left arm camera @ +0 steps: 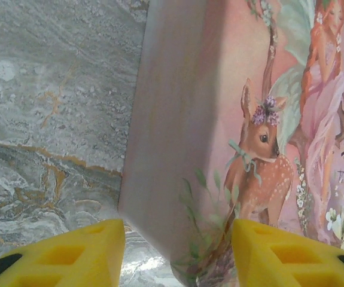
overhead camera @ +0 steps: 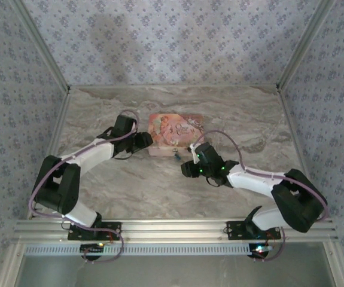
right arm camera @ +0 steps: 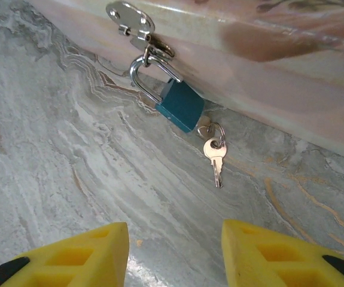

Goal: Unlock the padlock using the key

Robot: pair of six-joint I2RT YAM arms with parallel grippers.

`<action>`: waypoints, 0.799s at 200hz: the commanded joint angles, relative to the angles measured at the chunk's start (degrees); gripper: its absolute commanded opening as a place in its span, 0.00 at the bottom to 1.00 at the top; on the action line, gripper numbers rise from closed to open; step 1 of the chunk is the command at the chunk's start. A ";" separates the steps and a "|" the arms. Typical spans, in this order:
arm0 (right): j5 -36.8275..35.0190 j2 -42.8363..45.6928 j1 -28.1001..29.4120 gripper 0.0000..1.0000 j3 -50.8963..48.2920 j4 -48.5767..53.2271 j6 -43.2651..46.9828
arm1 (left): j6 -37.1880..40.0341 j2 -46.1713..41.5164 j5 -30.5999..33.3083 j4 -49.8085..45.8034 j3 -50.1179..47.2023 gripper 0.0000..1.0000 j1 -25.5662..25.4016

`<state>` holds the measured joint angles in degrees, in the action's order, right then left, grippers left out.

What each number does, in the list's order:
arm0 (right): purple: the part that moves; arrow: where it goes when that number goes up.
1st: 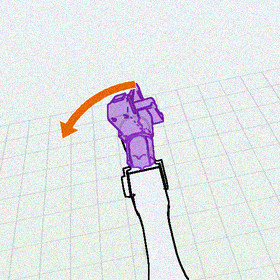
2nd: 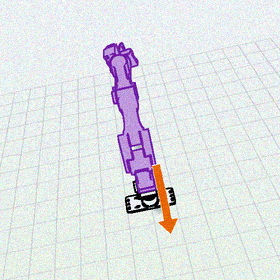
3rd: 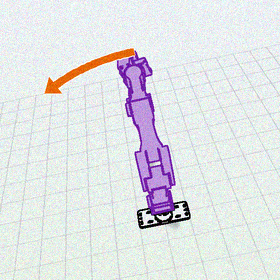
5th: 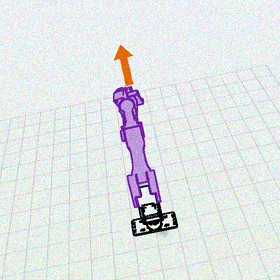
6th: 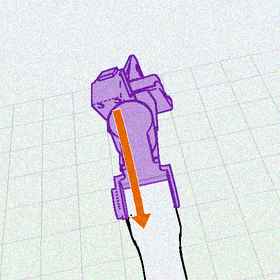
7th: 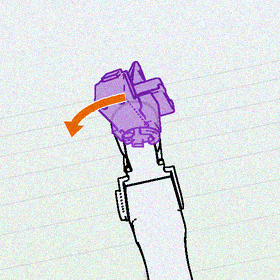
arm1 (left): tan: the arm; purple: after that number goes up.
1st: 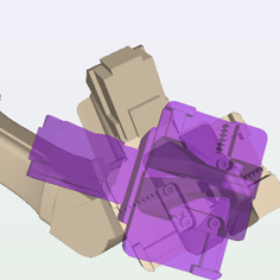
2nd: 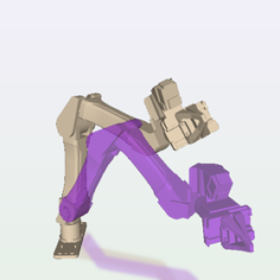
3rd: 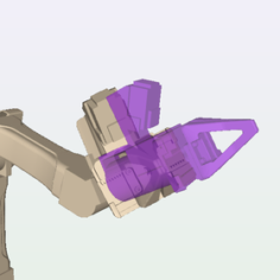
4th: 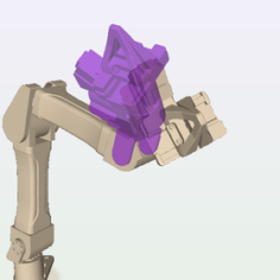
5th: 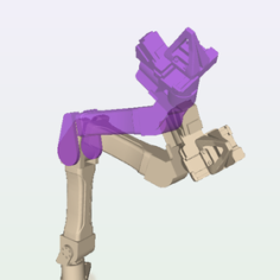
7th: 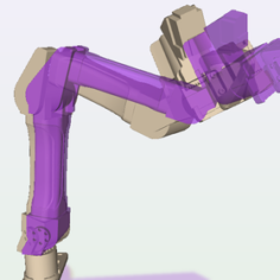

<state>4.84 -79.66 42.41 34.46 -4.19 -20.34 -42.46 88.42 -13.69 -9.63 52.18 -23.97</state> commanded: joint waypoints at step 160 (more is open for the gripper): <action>-12.64 -19.53 2.80 0.44 11.39 -5.57 7.13 | 0.27 1.53 -2.41 1.15 -2.44 0.46 0.32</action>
<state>-4.23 -97.58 44.53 44.03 -8.97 -14.52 -42.65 88.62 -15.64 -6.24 50.85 -23.62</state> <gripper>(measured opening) 0.458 0.463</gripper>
